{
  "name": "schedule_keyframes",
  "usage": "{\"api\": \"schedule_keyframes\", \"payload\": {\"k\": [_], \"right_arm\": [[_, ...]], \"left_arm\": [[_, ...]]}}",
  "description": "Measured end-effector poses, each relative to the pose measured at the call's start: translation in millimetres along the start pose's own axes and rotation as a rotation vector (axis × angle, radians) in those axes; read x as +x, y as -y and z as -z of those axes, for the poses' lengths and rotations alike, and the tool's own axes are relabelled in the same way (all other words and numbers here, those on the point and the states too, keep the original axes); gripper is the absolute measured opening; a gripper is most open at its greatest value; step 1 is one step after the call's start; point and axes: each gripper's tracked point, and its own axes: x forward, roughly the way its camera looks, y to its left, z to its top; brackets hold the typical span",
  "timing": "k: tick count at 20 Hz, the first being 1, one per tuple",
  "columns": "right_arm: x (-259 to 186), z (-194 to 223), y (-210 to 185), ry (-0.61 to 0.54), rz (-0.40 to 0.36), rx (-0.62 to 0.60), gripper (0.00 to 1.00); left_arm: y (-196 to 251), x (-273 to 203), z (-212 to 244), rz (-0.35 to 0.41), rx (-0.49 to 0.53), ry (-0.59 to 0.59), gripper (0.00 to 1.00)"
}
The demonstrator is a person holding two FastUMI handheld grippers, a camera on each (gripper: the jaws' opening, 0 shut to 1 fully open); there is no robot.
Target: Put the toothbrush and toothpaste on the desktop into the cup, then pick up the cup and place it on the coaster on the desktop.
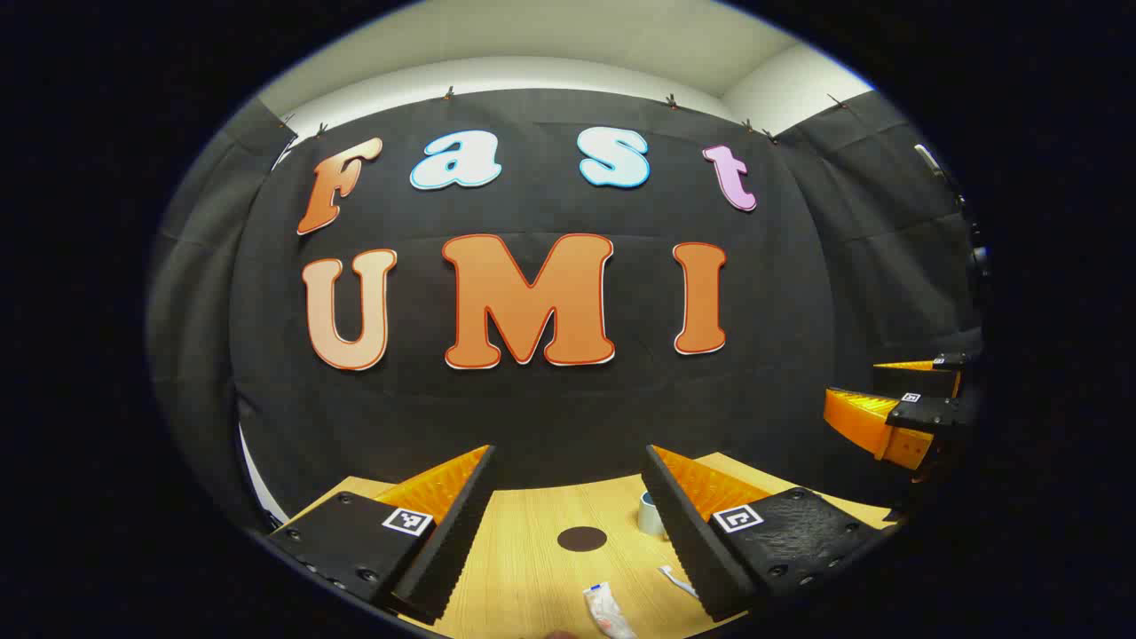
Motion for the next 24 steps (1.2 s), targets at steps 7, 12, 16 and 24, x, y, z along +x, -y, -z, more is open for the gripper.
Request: {"api": "schedule_keyframes", "payload": {"k": [7,12,16,24], "right_arm": [[17,10,-9,-0.017,-0.098,0.012,0.98],[23,18,-18,-0.03,-0.142,0.018,0.98],[25,20,-23,-0.034,-0.164,0.025,0.98],[34,46,-16,-0.098,-0.153,-0.024,0.98]], "left_arm": [[7,8,7,-0.064,0.013,-0.026,0.98],[12,8,10,-0.069,0.015,-0.04,0.99],[11,9,3,-0.085,0.028,-0.015,0.99],[4,3,-2,-0.112,0.045,0.001,0.98]]}}
